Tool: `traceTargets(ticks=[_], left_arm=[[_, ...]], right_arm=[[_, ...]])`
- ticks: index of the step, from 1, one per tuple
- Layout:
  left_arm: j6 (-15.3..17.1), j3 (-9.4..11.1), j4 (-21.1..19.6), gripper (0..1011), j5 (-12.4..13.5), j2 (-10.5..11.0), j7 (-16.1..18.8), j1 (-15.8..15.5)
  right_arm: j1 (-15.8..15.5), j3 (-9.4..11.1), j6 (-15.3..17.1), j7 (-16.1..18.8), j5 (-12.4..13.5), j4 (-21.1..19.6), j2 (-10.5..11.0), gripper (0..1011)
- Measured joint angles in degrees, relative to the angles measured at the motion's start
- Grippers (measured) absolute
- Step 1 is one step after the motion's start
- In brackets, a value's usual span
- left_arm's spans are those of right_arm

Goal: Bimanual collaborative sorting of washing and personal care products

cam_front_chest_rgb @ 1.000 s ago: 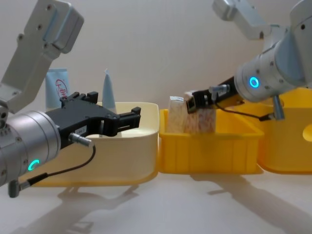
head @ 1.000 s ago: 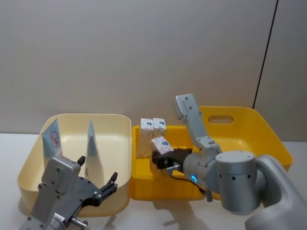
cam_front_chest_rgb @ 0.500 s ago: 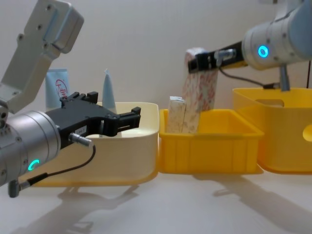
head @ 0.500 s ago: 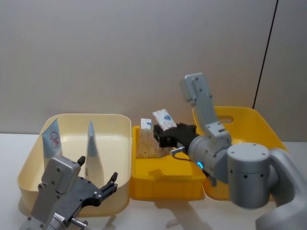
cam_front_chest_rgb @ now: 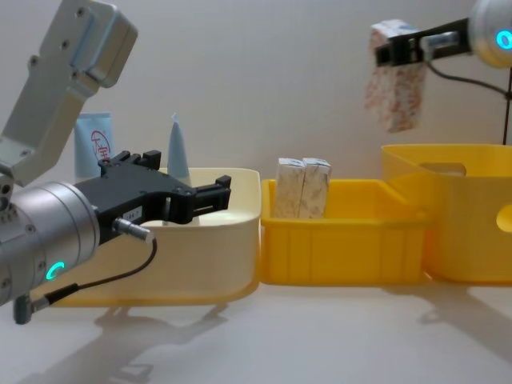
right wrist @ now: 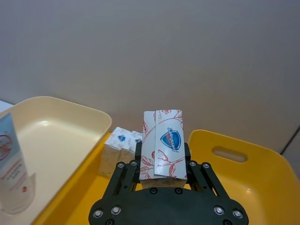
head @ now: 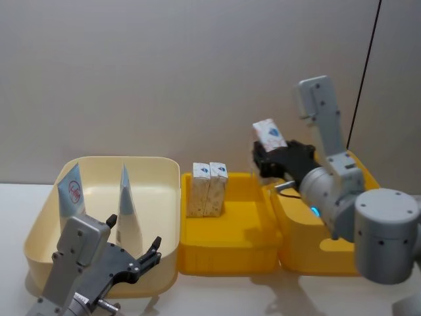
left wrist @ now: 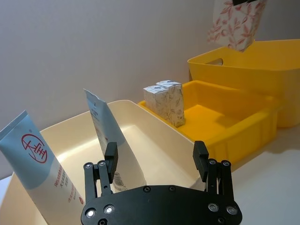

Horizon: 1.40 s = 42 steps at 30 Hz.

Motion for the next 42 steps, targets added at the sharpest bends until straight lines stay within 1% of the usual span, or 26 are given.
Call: traceTargets(ticks=[5,10,13,16,20,22,23,26,31,36,42], left_arm=[[0.0,0.0,0.0,1000,0.0,0.0,0.0,0.0],[0.0,0.0,0.0,999,0.0,0.0,0.0,0.0],[0.0,0.0,0.0,1000,0.0,0.0,0.0,0.0],[0.0,0.0,0.0,1000,0.0,0.0,0.0,0.0],[0.0,0.0,0.0,1000,0.0,0.0,0.0,0.0],[0.0,0.0,0.0,1000,0.0,0.0,0.0,0.0],[0.0,0.0,0.0,1000,0.0,0.0,0.0,0.0],[0.0,0.0,0.0,1000,0.0,0.0,0.0,0.0],[0.0,0.0,0.0,999,0.0,0.0,0.0,0.0],[0.0,0.0,0.0,1000,0.0,0.0,0.0,0.0],[0.0,0.0,0.0,1000,0.0,0.0,0.0,0.0]], right_arm=[[-1.1,1.8,0.5,-1.6,-1.2,-1.6,1.3,412],[-1.8,3.5,1.4,-3.1,-2.1,-2.0,2.2,413],[-1.9,4.6,2.2,-4.1,-2.5,-1.4,2.5,412],[-1.3,5.6,3.0,-4.9,-2.9,0.2,2.6,412],[0.8,6.6,3.7,-5.5,-3.1,4.0,2.4,412],[1.7,6.8,3.9,-5.5,-3.2,5.6,2.3,412],[2.7,6.9,4.1,-5.5,-3.2,7.1,2.1,412],[4.1,7.0,4.2,-5.3,-3.3,9.3,1.9,412],[7.4,7.2,4.1,-4.3,-3.3,14.1,1.2,412],[9.8,7.1,3.6,-3.0,-3.1,17.2,0.6,412],[11.7,6.9,3.0,-2.0,-3.0,19.3,0.0,412]])
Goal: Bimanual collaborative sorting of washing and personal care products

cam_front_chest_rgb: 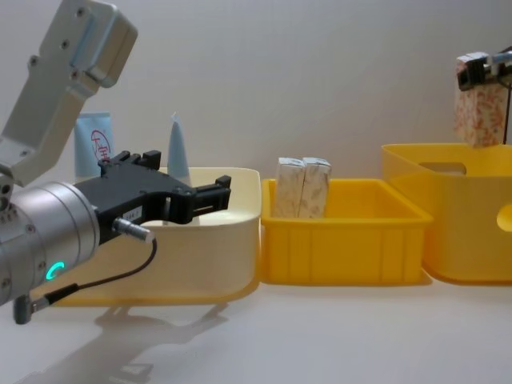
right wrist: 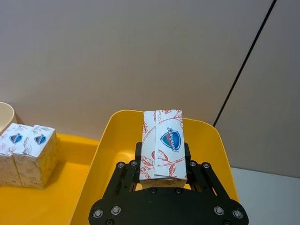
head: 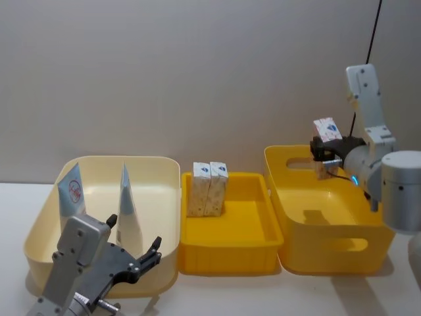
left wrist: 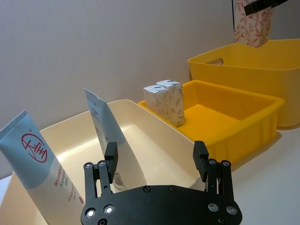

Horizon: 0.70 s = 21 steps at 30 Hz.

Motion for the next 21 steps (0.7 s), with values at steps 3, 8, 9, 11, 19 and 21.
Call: traceTargets(ticks=[3,8,9,11,19,21], left_arm=[[0.0,0.0,0.0,1000,0.0,0.0,0.0,0.0],[0.0,0.0,0.0,1000,0.0,0.0,0.0,0.0],[0.0,0.0,0.0,1000,0.0,0.0,0.0,0.0],[0.0,0.0,0.0,1000,0.0,0.0,0.0,0.0],[0.0,0.0,0.0,999,0.0,0.0,0.0,0.0],[0.0,0.0,0.0,1000,0.0,0.0,0.0,0.0]], right_arm=[[0.8,-0.1,-0.3,0.4,0.0,0.8,-0.2,415],[1.7,-0.2,-0.6,0.9,0.1,1.9,-0.5,574],[1.8,-0.2,-0.6,0.9,0.1,2.0,-0.6,587],[2.1,-0.2,-0.7,1.1,0.1,2.3,-0.7,673],[2.7,-0.3,-0.9,1.4,0.2,3.0,-0.9,908],[2.8,-0.3,-0.9,1.5,0.2,3.1,-0.9,927]])
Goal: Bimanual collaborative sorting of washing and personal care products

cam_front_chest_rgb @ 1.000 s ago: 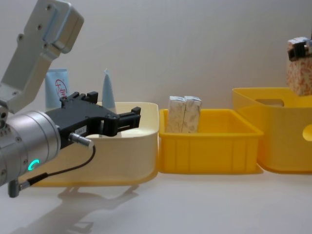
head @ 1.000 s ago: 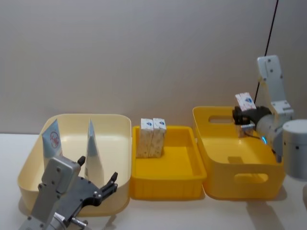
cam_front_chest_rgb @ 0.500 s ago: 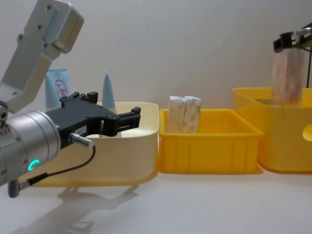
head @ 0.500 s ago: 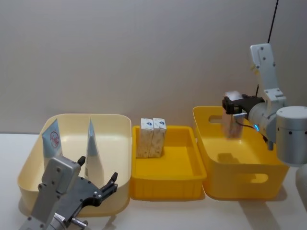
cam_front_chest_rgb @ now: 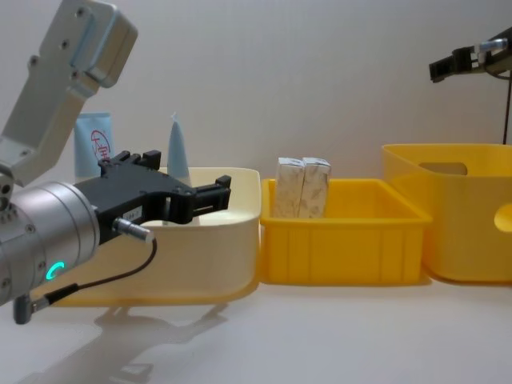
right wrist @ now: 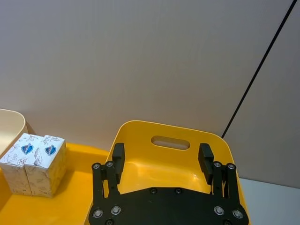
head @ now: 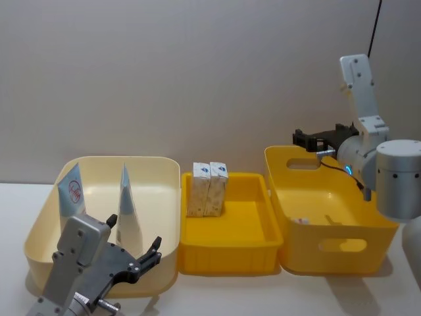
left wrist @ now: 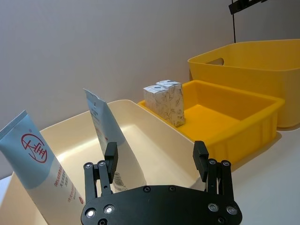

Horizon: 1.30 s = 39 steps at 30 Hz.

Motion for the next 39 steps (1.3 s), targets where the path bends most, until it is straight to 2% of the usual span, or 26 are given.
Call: traceTargets(ticks=[2,10,18,30,39], left_arm=[[0.0,0.0,0.0,999,0.0,0.0,0.0,0.0],[0.6,-0.2,-0.4,1000,0.2,0.1,-0.2,-0.4],[2.0,-0.8,0.0,999,0.1,0.0,-1.4,-2.4],[2.2,-2.0,4.7,1000,-1.5,-2.3,-3.0,-5.8],[1.1,-3.2,10.0,1000,-2.5,-4.5,-3.9,-9.3]], right_arm=[[0.1,0.0,0.0,0.1,0.0,0.2,0.0,1000],[0.4,-0.1,-0.1,0.2,0.0,0.4,-0.1,1001],[0.5,-0.1,-0.2,0.3,0.0,0.6,-0.2,1001],[0.6,-0.1,-0.2,0.4,0.0,0.7,-0.2,1001],[0.7,-0.1,-0.2,0.4,0.0,0.7,-0.2,1001]])
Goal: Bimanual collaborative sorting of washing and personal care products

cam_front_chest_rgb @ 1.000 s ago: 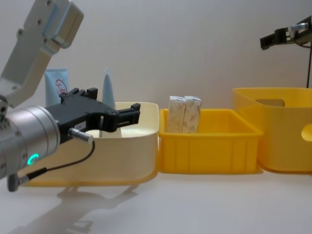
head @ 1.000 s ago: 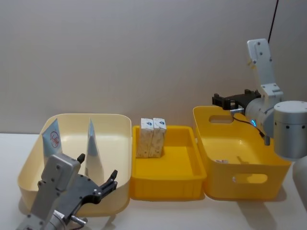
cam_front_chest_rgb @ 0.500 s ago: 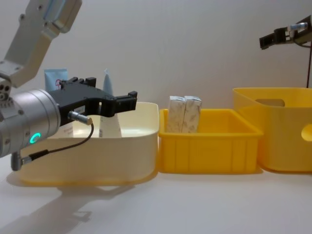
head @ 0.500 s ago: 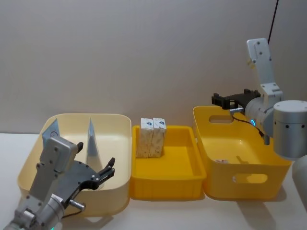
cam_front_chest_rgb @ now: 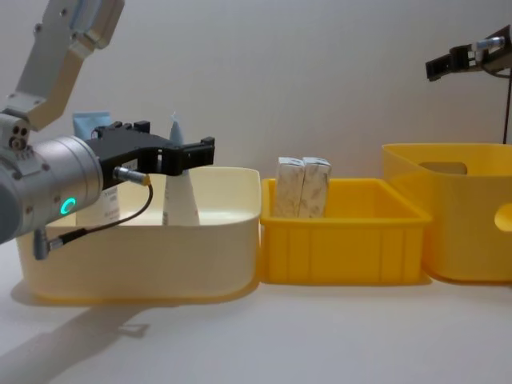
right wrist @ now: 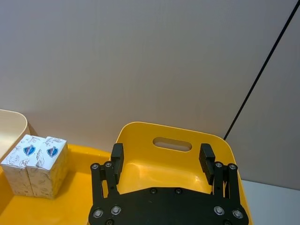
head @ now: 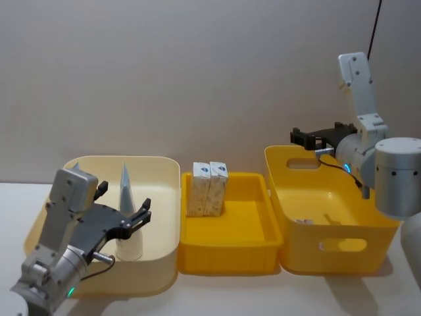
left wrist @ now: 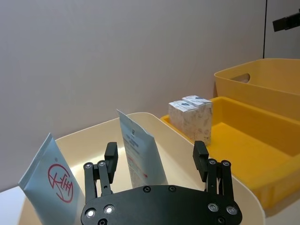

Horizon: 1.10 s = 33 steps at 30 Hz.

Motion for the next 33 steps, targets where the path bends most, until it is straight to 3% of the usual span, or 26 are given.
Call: traceTargets(ticks=[8,22,28,33], left_arm=[[-0.9,-0.5,3.6,1000,-0.3,-1.3,-1.2,-2.6],[-1.6,-0.7,6.2,984,-0.4,-2.3,-2.3,-4.5],[-1.7,-0.8,6.7,863,-0.4,-2.5,-2.5,-5.0],[-1.8,-0.8,7.0,700,-0.4,-2.7,-2.6,-5.2]], right_arm=[[0.0,0.0,0.0,0.0,0.0,0.0,0.0,1001],[0.0,0.0,0.0,0.0,0.0,0.0,0.0,1001],[0.0,0.0,0.0,0.0,0.0,0.0,0.0,1001],[0.0,0.0,0.0,0.0,0.0,0.0,0.0,1001]])
